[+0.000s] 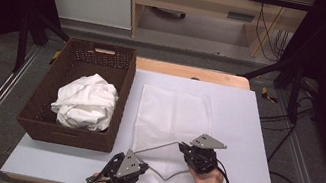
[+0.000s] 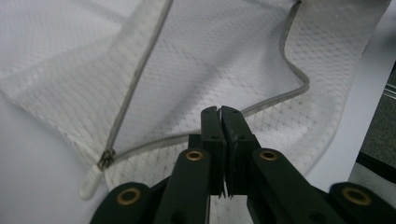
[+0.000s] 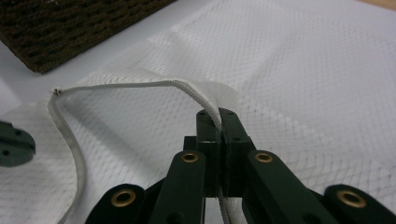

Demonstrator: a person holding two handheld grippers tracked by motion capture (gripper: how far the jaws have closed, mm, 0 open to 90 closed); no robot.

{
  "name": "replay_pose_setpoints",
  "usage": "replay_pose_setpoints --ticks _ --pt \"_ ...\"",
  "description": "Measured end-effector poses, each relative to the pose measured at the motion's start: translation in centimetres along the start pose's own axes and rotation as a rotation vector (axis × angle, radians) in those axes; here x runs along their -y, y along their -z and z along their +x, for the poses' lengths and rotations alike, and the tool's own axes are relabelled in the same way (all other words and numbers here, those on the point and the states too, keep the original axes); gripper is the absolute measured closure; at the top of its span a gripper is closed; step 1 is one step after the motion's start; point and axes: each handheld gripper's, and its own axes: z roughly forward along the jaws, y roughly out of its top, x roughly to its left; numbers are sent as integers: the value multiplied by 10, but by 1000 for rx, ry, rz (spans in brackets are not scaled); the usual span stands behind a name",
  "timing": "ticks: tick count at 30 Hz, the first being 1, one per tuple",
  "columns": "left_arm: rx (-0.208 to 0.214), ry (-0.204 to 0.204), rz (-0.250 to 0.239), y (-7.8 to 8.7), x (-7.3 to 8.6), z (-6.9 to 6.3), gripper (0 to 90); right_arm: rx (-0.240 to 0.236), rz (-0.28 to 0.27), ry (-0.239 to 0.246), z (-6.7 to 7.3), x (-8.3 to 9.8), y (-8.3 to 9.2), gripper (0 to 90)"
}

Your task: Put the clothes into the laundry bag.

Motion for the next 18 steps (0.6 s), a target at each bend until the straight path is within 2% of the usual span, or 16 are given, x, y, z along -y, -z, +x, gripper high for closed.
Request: replay_pose_setpoints --ticks 4,10,15,18 --pt "-8 -3 24 -6 6 1 889 2 -52 3 0 -8 6 884" --pt "-8 -14 57 -13 11 -1 888 14 -99 6 1 -12 11 883" --pt "-10 -19 57 -12 11 -2 881 4 -140 8 1 -16 17 884" --pt "-19 -32 32 -5 7 -5 836 1 -152 10 2 -17 19 885"
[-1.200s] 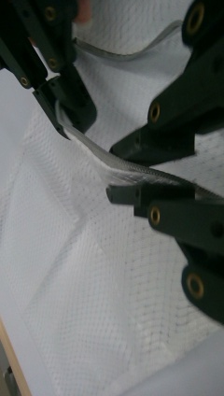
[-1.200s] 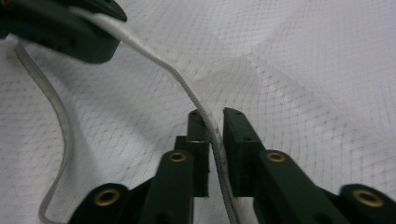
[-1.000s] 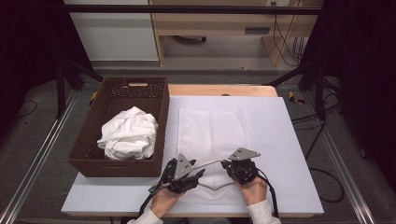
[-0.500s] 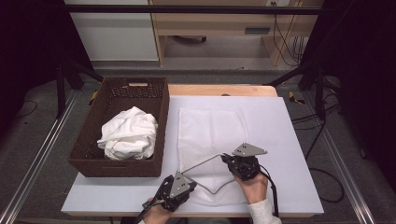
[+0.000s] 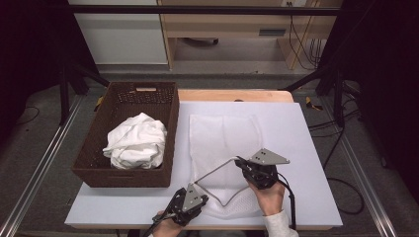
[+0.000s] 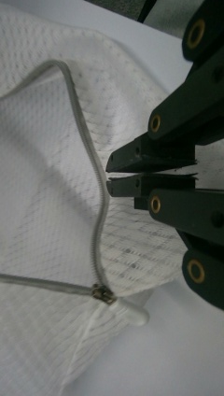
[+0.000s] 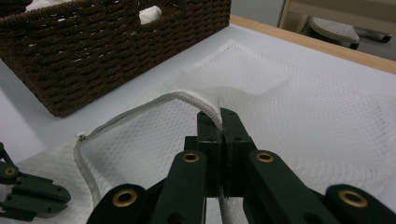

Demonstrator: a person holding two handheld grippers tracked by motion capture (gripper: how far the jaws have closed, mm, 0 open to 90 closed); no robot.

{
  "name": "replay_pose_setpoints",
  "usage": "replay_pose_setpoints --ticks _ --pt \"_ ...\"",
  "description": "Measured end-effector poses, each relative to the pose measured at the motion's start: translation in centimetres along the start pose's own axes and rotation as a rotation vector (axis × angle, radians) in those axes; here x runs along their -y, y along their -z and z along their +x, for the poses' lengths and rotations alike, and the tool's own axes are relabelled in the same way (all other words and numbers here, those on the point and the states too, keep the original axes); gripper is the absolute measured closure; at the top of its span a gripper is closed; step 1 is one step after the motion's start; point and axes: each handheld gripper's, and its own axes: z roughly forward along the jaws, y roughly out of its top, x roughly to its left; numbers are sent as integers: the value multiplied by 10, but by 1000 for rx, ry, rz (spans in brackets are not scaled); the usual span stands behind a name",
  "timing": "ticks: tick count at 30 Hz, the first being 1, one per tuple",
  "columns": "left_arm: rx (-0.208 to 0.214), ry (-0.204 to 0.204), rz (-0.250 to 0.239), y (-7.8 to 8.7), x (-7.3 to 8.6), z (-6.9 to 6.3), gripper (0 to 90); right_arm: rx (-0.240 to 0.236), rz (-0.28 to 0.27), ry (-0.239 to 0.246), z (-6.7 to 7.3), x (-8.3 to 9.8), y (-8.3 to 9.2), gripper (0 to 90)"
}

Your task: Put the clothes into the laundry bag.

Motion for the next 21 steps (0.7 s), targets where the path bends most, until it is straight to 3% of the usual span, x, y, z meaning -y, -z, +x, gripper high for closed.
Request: replay_pose_setpoints --ticks 3,5,8,13,19,21 --pt "-1 2 -35 11 -7 2 765 0 6 -2 0 0 -1 885" --pt "-2 7 -62 18 -11 6 643 -2 12 1 -1 2 -1 885" --pt "-2 39 -125 32 -16 15 573 -1 14 0 -1 2 -1 885" --pt "-28 66 -172 56 -26 31 405 3 18 3 -2 3 -1 885" --pt "-102 53 -200 87 -34 47 313 12 25 -7 -4 7 0 885" --pt "-132 62 -232 99 -35 55 303 8 21 -6 -4 7 0 884"
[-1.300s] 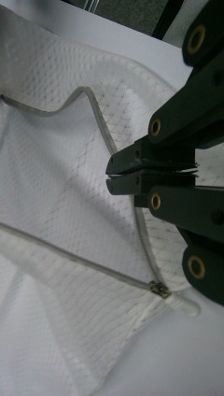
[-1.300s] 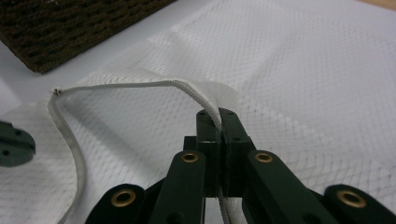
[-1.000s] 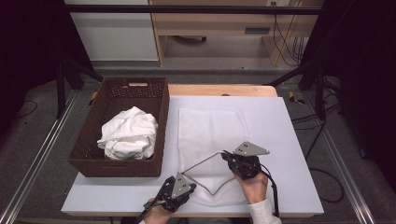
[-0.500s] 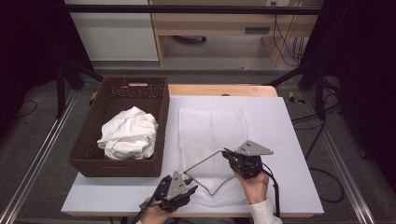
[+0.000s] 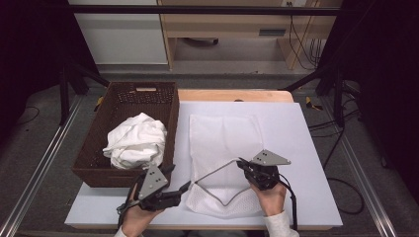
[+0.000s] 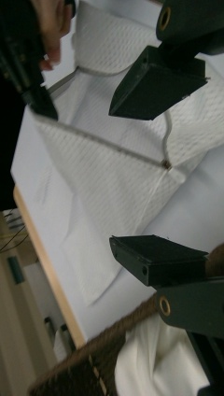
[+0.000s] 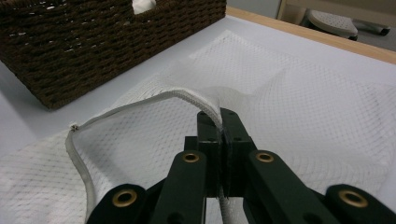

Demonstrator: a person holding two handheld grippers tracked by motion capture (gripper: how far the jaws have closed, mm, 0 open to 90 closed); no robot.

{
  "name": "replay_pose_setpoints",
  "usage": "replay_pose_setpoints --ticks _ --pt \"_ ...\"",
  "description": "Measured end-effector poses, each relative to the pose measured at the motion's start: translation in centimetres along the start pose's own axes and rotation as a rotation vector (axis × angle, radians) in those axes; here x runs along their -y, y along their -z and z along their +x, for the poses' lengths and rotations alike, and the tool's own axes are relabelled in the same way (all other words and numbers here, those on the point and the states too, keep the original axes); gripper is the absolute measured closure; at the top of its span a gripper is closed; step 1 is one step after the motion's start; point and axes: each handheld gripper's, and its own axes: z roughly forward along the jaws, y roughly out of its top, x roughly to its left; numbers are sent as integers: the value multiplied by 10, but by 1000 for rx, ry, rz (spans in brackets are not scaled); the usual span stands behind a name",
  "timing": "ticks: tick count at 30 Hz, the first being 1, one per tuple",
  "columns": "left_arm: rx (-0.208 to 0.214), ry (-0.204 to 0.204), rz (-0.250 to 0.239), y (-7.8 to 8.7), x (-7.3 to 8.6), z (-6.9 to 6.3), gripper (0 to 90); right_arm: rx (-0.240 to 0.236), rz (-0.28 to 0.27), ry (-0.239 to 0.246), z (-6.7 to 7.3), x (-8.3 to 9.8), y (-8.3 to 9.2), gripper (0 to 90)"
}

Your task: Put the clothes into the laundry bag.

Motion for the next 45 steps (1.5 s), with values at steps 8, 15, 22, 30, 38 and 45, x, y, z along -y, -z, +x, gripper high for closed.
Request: replay_pose_setpoints --ticks 8,15,22,30,38,45 --pt "-72 28 11 18 -12 41 249 -7 -7 5 1 0 0 884" --pt "-178 34 -23 33 -25 84 219 -1 0 14 1 1 -1 883" --pt "-237 46 46 24 -33 134 177 4 16 26 1 1 -2 884" --pt "-271 39 150 -6 -25 175 142 0 31 21 -1 3 -3 884" --pt "-257 38 315 -34 2 186 95 8 42 26 -2 4 -3 885" --pt "-178 66 443 -51 19 190 45 4 59 27 -2 5 -6 884"
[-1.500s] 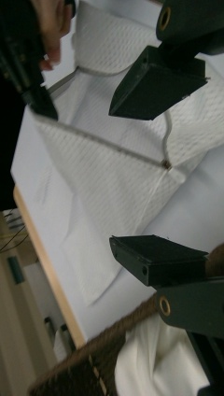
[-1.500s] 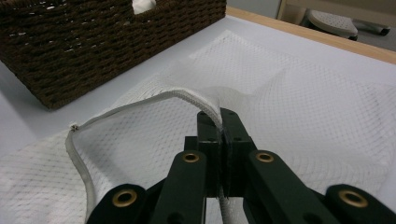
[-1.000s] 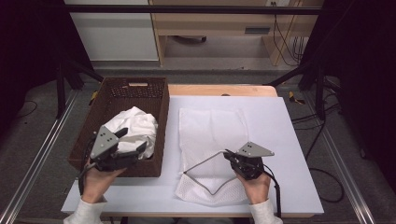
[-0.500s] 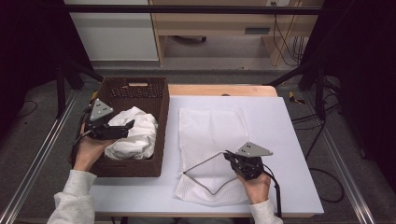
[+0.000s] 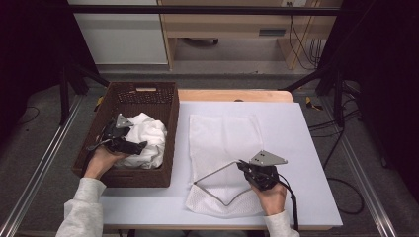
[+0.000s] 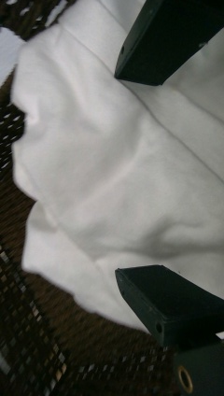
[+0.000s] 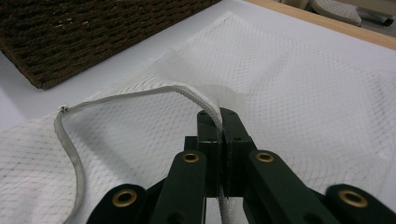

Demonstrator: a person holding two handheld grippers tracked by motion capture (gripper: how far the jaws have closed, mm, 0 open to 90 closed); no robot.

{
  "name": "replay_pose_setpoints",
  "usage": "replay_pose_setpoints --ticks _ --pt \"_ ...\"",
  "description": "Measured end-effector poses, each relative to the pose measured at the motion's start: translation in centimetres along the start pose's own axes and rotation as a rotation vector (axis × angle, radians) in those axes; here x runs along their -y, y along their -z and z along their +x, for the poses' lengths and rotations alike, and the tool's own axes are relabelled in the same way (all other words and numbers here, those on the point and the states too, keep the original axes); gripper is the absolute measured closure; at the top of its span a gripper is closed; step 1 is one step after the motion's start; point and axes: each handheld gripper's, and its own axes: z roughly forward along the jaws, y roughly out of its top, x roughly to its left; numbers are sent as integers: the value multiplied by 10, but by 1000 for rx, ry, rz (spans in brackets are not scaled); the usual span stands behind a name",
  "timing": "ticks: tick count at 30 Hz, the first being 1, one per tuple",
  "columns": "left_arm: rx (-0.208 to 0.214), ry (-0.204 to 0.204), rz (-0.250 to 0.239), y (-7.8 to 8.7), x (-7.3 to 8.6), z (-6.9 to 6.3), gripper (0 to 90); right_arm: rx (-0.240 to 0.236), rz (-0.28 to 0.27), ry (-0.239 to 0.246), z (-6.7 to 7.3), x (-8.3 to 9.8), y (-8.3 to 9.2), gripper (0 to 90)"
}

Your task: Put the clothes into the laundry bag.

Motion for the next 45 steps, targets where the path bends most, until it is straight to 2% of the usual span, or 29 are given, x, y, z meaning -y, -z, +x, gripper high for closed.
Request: replay_pose_setpoints --ticks 1,2,5,13,14,16,18,20,26,27,28,29,30,33,36,39,42,45 --pt "10 -12 35 -4 1 0 36 0 1 2 0 0 0 884" --pt "1 -38 67 -8 3 -2 24 -1 5 3 0 0 0 884" --pt "3 -74 92 -14 3 -6 2 -1 4 6 1 0 0 884" --pt "25 -76 133 -27 4 -5 4 0 9 4 0 1 -1 883" --pt "25 -76 142 -28 3 -6 41 1 12 3 0 1 -1 883" --pt "32 -84 165 -30 3 -8 58 1 13 6 0 1 -2 883" --pt "54 -71 194 -32 2 -8 137 0 14 4 -1 1 -1 882" --pt "58 -65 199 -32 2 -9 153 1 15 3 -1 1 -1 883" --pt "89 8 256 -33 0 -8 330 -3 21 -1 -2 2 -2 883" --pt "87 14 267 -31 -1 -7 405 -4 20 -1 -2 2 -2 883" --pt "88 24 270 -31 -2 -8 405 -4 20 -1 -2 2 -2 883" --pt "88 27 274 -30 -2 -8 483 -3 20 -1 -2 2 -1 884" --pt "91 37 276 -29 -3 -8 483 -2 21 -1 -2 2 -1 883" --pt "93 38 273 -26 -4 -8 575 2 22 -10 -3 3 -2 884" --pt "95 31 259 -23 -5 -8 656 3 23 -12 -4 4 -1 884" --pt "95 22 239 -20 -5 -9 699 -2 20 -13 -4 4 -1 884" --pt "91 24 191 -14 -6 -9 730 -1 22 -10 -4 3 0 884" --pt "77 44 105 -5 -7 -8 741 5 22 -13 -5 4 0 884"
